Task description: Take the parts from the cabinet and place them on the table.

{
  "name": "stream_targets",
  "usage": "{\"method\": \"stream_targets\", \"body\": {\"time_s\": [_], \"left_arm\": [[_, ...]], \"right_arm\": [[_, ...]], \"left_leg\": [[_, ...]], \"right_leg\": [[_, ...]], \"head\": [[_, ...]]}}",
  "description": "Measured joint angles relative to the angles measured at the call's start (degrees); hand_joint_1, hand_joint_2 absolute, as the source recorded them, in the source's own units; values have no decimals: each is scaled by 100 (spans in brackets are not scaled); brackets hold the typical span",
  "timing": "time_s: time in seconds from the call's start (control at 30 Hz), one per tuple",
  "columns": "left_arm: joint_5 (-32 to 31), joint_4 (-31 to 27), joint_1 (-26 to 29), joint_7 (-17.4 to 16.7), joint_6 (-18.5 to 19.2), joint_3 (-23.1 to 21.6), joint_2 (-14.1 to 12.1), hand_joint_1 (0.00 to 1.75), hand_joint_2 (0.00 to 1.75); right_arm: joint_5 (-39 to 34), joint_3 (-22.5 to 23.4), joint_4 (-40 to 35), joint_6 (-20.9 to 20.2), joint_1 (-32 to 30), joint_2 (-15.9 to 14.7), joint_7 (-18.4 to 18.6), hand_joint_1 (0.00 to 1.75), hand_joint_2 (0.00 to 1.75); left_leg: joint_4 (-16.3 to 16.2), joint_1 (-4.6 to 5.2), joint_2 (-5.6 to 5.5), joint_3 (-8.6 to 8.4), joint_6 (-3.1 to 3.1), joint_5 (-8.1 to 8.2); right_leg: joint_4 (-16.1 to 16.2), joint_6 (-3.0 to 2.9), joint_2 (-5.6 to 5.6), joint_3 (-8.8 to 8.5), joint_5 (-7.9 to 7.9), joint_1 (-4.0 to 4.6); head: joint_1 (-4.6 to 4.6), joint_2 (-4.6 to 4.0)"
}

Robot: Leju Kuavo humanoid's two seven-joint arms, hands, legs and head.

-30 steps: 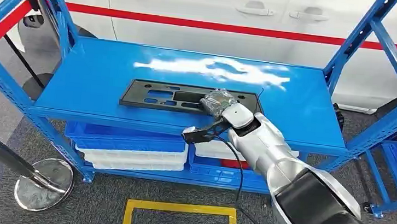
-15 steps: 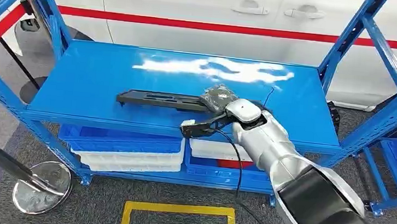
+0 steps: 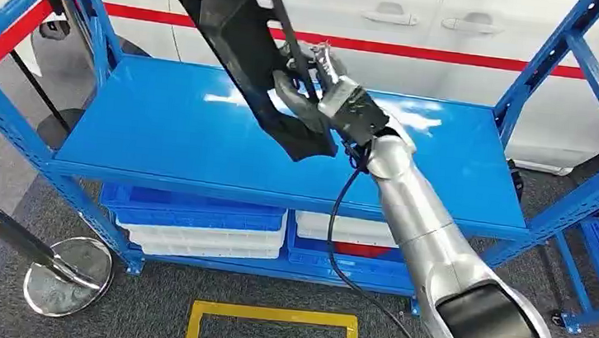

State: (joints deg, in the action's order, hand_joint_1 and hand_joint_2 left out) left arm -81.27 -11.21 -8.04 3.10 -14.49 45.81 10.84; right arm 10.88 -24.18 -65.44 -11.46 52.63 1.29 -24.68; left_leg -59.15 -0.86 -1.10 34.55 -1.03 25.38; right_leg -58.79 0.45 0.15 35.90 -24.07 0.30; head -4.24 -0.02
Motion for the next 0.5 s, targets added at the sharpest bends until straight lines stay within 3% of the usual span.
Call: {"method": "stream_targets", "body": {"time_s": [0.1, 0.17, 0.2, 0.27, 0.3, 0.33, 0.37, 0.4, 0.47, 0.5], "left_arm": [[53, 0, -15, 90, -86, 2, 0, 0, 175], [92, 0, -10, 147, -118, 7, 0, 0, 175], [92, 0, -10, 160, -129, 13, 0, 0, 175], [94, 0, -16, 175, -147, 26, -2, 0, 175], [116, 0, -12, 225, -160, 31, -2, 0, 175], [151, 0, -9, 286, -175, 33, -2, 0, 175], [186, 0, -9, 352, -184, 41, -2, 0, 175], [223, 0, -16, 423, -192, 53, -2, 0, 175], [291, 0, -40, 585, -227, 133, -2, 0, 175], [295, 0, -44, 658, -291, 142, -2, 0, 175]], "right_arm": [[-810, 127, -643, -397, -254, -61, 50, 175, 175], [-1183, 184, -953, -545, -390, -99, 116, 175, 175], [-1242, 197, -1047, -567, -426, -112, 120, 175, 175], [-1298, 221, -1233, -609, -514, -134, 120, 175, 175], [-1419, 225, -1298, -692, -576, -144, 127, 175, 175], [-1586, 228, -1339, -802, -651, -157, 150, 175, 175], [-1729, 228, -1370, -889, -733, -177, 173, 175, 175], [-1865, 228, -1422, -966, -830, -203, 173, 175, 175], [-2076, 225, -1638, -1105, -1157, -299, 47, 175, 175], [-2109, 221, -1766, -1142, -1424, -348, -77, 175, 175]], "left_leg": [[44, -17, 1, -14, 95, -6], [-4, -2, 31, -17, 152, 69], [-182, 12, 56, 53, 156, 208], [-1085, 9, 61, 450, 162, 671], [-1501, 10, 61, 648, 171, 821], [-1750, 9, 62, 774, 175, 849], [-1685, 9, 63, 757, 177, 727], [-1384, 9, 63, 625, 176, 513], [-404, 8, 67, 154, 151, 15], [-87, 11, 64, -3, 121, 24]], "right_leg": [[29, -40, 10, 22, 6, 29], [147, -106, -18, -48, 57, -44], [171, -132, -10, -62, 57, -43], [168, -172, -13, -70, 49, -28], [165, -178, -12, -70, 45, -17], [158, -182, -12, -71, 41, -10], [151, -185, -11, -73, 35, -8], [139, -175, -7, -74, 26, -8], [98, -141, -4, -95, -13, -10], [82, -116, -18, -95, -36, -6]], "head": [[0, 0], [-2, 0], [0, 0], [-2, 0], [-2, 0], [-2, 0], [-2, 0], [-2, 0], [-2, 0], [0, 0]]}}
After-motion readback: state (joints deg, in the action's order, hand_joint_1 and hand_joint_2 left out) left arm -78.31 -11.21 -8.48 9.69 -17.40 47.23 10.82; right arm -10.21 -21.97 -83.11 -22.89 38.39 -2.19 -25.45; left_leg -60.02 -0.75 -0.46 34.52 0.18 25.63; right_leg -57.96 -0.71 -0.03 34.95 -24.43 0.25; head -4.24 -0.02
